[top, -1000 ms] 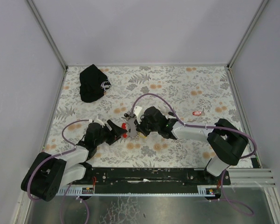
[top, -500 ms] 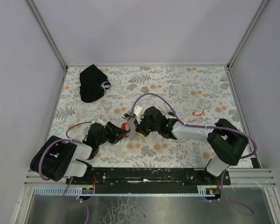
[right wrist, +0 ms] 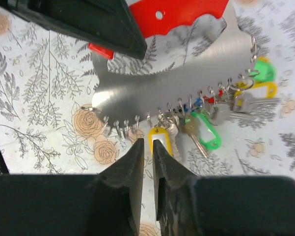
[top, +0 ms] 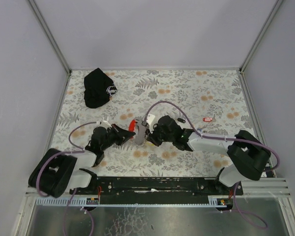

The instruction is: Put the keys on the keyring

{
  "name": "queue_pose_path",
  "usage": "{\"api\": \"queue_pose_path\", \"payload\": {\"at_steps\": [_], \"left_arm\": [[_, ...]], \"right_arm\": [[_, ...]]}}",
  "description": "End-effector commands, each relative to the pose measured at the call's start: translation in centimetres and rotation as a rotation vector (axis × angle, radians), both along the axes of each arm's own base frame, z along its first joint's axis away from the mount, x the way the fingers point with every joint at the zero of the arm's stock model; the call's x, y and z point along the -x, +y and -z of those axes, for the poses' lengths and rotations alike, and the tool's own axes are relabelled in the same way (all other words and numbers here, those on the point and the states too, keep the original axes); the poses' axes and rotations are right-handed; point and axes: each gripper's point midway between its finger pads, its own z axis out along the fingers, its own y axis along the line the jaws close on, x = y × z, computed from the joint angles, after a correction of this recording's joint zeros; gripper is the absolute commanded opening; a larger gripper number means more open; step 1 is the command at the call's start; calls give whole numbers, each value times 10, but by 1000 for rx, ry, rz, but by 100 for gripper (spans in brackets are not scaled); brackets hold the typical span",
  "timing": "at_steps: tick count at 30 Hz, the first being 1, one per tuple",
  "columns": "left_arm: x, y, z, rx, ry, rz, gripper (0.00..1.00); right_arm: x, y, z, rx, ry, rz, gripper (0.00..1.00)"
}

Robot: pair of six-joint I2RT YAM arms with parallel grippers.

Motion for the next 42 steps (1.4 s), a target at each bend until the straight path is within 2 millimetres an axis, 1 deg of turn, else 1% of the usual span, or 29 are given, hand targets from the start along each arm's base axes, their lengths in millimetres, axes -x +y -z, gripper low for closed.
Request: {"api": "queue_pose_path", "payload": {"at_steps": [1, 2, 4, 6, 11, 12, 16, 17, 19, 22, 28, 34, 42], "left_arm": [[-19, 0, -43, -180, -208, 14, 0], [-24, 3, -51, -241, -244, -10, 0], [-26, 4, -75, -320, -325, -14, 0], [-26, 3, -95, -362, -394, -3, 0], [-21, -17, -130, -438, -561, 96, 0], [-20, -22, -140, -463, -598, 120, 0], [-15, -38, -166, -582, -721, 211, 0], [-13, -41, -173, -596, -746, 225, 0], [-9, -47, -183, -620, -791, 260, 0], [-5, -55, -194, -651, -843, 300, 0], [0, -64, -206, -721, -890, 357, 0], [9, -70, -217, -704, -928, 396, 0], [13, -74, -220, -668, -921, 399, 0]], "right_arm": [[-16, -3, -57, -142, -161, 65, 22], [-17, -7, -63, -157, -183, 77, 25], [-16, -14, -74, -201, -232, 94, 33], [-14, -19, -86, -258, -279, 103, 37], [0, -24, -106, -379, -369, 53, 40], [1, -26, -110, -403, -389, 52, 40], [8, -37, -126, -462, -471, 43, 40], [10, -39, -125, -463, -477, 38, 40], [13, -40, -130, -491, -496, 31, 40], [18, -39, -133, -525, -497, 16, 41], [17, -36, -138, -538, -503, 9, 40], [16, -34, -141, -530, -524, -2, 40], [20, -24, -145, -540, -535, -40, 31]]}}
